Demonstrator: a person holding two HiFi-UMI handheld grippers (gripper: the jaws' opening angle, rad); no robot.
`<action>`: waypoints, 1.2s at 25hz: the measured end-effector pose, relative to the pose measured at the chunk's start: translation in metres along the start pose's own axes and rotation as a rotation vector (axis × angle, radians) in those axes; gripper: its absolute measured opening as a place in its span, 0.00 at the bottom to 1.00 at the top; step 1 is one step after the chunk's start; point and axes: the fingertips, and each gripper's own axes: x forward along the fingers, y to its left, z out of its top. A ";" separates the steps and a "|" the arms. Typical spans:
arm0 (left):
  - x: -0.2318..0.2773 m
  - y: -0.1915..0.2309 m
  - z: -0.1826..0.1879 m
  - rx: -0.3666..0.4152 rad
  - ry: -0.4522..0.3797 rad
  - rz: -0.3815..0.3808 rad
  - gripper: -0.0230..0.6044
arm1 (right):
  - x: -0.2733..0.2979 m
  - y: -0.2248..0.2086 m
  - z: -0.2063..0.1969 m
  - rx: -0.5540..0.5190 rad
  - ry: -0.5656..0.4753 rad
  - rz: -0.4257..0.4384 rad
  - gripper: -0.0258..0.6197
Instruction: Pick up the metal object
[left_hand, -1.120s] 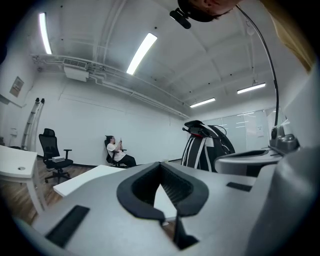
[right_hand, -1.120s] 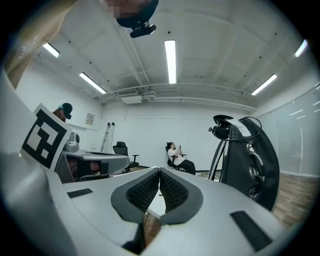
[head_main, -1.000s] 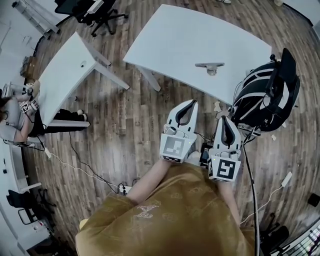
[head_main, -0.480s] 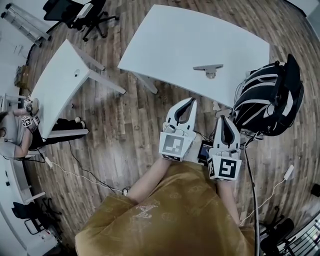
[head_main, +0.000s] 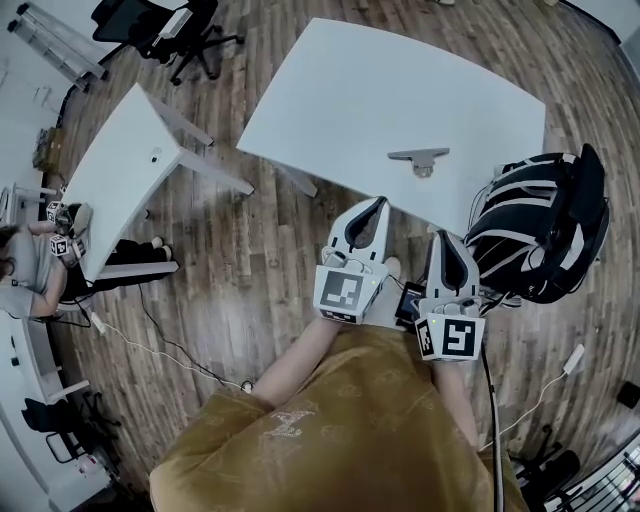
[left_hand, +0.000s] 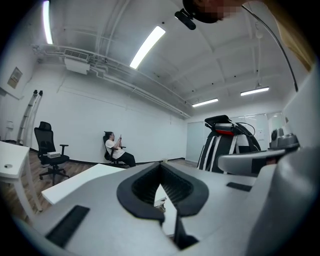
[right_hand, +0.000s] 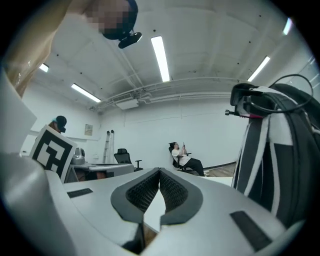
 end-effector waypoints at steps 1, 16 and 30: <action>0.006 0.002 0.001 -0.009 -0.003 0.005 0.05 | 0.006 -0.002 0.000 -0.025 0.005 -0.001 0.05; 0.069 0.002 0.007 0.020 0.009 0.083 0.05 | 0.062 -0.049 -0.005 -0.015 0.067 0.065 0.05; 0.113 0.026 -0.017 -0.004 0.073 0.021 0.05 | 0.105 -0.078 -0.034 0.066 0.161 -0.037 0.05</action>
